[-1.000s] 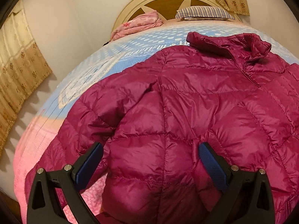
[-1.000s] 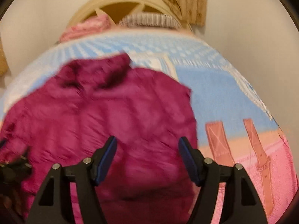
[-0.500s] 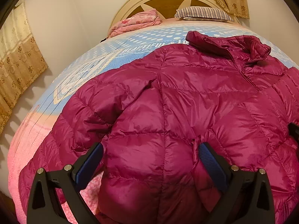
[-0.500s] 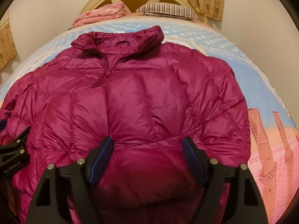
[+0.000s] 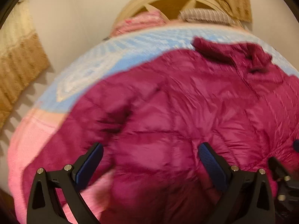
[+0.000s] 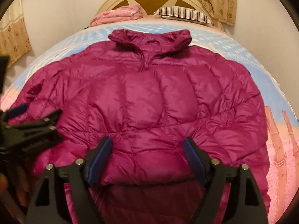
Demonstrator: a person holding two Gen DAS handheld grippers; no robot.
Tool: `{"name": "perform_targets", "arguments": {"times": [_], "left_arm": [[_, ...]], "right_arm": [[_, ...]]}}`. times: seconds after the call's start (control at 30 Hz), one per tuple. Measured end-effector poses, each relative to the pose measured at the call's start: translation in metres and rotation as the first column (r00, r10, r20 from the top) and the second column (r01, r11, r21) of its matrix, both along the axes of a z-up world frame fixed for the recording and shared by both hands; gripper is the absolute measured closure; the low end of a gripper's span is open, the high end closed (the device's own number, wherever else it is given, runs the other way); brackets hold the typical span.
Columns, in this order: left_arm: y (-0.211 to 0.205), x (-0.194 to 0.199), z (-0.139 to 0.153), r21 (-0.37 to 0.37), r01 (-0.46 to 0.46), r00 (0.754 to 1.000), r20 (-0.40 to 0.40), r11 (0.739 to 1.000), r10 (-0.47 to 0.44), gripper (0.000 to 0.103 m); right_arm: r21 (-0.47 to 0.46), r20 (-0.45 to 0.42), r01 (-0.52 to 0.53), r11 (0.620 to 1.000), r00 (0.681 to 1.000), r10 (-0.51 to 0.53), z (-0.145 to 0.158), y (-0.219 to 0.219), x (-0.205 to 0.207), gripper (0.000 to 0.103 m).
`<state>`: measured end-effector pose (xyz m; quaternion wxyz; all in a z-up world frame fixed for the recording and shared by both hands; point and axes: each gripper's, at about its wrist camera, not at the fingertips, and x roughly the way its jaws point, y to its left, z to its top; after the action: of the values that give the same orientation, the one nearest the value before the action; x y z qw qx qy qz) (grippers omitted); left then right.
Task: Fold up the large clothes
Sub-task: 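Grasp the other sleeve with the left tool and fold it across the body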
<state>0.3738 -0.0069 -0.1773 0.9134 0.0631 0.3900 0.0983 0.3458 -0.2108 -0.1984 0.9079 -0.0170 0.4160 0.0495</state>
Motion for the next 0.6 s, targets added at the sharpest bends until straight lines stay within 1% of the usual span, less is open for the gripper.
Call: {"name": "perform_targets", "arguments": {"times": [0.1, 0.13, 0.23, 0.33, 0.43, 0.5, 0.6], "left_arm": [[0.012, -0.023, 0.025, -0.042, 0.031, 0.999, 0.038, 0.999, -0.030, 0.001], [0.017, -0.031, 0.031, -0.034, 0.037, 0.998, 0.053, 0.999, -0.035, 0.001], [0.047, -0.056, 0.043, 0.027, 0.028, 0.996, 0.082, 0.999, -0.030, 0.001], [0.098, -0.073, 0.044, 0.067, -0.061, 0.996, 0.076, 0.996, 0.056, 0.001], [0.155, -0.093, 0.043, 0.079, -0.183, 0.981, 0.072, 0.980, 0.178, 0.001], [0.190, -0.107, 0.040, 0.048, -0.255, 0.966, 0.055, 0.966, 0.252, 0.001], [0.224, -0.125, 0.030, -0.009, -0.316, 0.949, 0.013, 0.949, 0.316, 0.001]], "right_arm": [[-0.035, 0.008, 0.000, 0.999, 1.000, 0.000, -0.004, 0.005, -0.001, 0.016], [-0.037, 0.009, 0.000, 0.999, 1.000, 0.000, -0.004, 0.005, -0.001, 0.016], [-0.019, 0.009, 0.000, 1.000, 1.000, 0.001, -0.005, 0.002, 0.002, 0.016], [-0.017, 0.011, 0.002, 1.000, 1.000, -0.001, -0.005, 0.002, 0.003, 0.016], [-0.024, 0.015, 0.003, 1.000, 1.000, -0.003, -0.005, 0.003, 0.003, 0.016], [-0.021, 0.017, 0.004, 1.000, 1.000, -0.004, -0.005, 0.003, 0.002, 0.016], [-0.031, 0.020, 0.006, 1.000, 1.000, -0.005, -0.005, 0.003, 0.000, 0.016]]}}
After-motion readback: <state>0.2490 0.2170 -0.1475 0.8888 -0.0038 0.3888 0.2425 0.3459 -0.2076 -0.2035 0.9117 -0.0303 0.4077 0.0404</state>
